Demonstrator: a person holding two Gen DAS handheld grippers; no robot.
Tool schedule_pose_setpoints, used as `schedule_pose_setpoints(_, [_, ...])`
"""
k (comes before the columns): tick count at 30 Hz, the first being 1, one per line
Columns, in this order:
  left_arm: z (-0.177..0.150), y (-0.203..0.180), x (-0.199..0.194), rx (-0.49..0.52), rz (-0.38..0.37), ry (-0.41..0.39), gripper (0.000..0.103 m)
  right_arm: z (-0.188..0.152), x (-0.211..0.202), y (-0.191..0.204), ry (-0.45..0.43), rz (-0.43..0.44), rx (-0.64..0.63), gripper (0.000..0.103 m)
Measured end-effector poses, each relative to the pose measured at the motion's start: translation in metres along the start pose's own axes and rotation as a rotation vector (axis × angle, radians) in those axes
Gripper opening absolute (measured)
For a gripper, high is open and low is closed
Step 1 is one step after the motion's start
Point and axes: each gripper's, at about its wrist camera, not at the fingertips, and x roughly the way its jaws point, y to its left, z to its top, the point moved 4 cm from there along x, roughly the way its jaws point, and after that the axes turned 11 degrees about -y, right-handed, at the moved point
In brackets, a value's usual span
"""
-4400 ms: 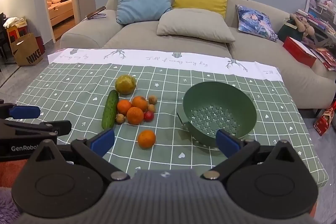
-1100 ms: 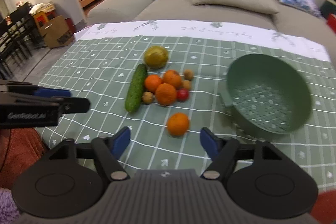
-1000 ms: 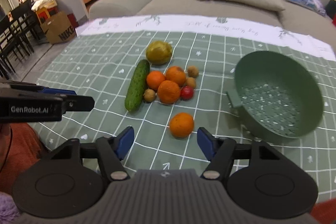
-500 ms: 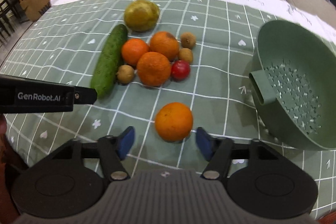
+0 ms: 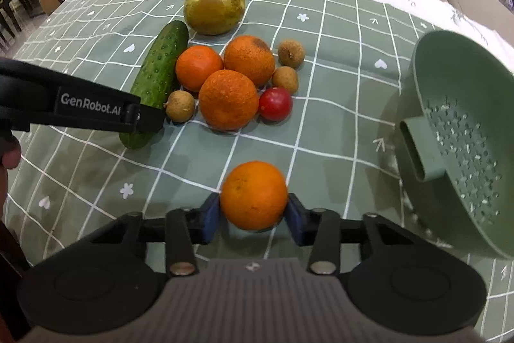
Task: Organize fruits
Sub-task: 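Grasp the cucumber with the left tool while the right tool grasps the single orange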
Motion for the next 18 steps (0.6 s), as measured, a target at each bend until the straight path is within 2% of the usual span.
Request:
schedule_pose_setpoints(5, [0.000, 0.000, -0.006, 0.036, 0.022, 0.008, 0.038, -0.003, -0.003, 0.000, 0.003, 0.012, 0.000, 0.039])
schedule_pose_setpoints(11, [-0.019, 0.003, -0.026, 0.091, 0.045, 0.134, 0.037, -0.008, -0.011, 0.005, 0.020, 0.052, -0.001, 0.039])
schedule_pose_setpoints(14, [-0.033, 0.004, -0.043, 0.087, 0.028, 0.172, 0.037, -0.014, -0.016, 0.009, 0.038, 0.072, 0.002, 0.039])
schedule_pose_setpoints(18, [-0.046, 0.011, -0.055, 0.038, -0.001, 0.182, 0.038, -0.024, -0.020, 0.011, 0.060, 0.077, 0.003, 0.039])
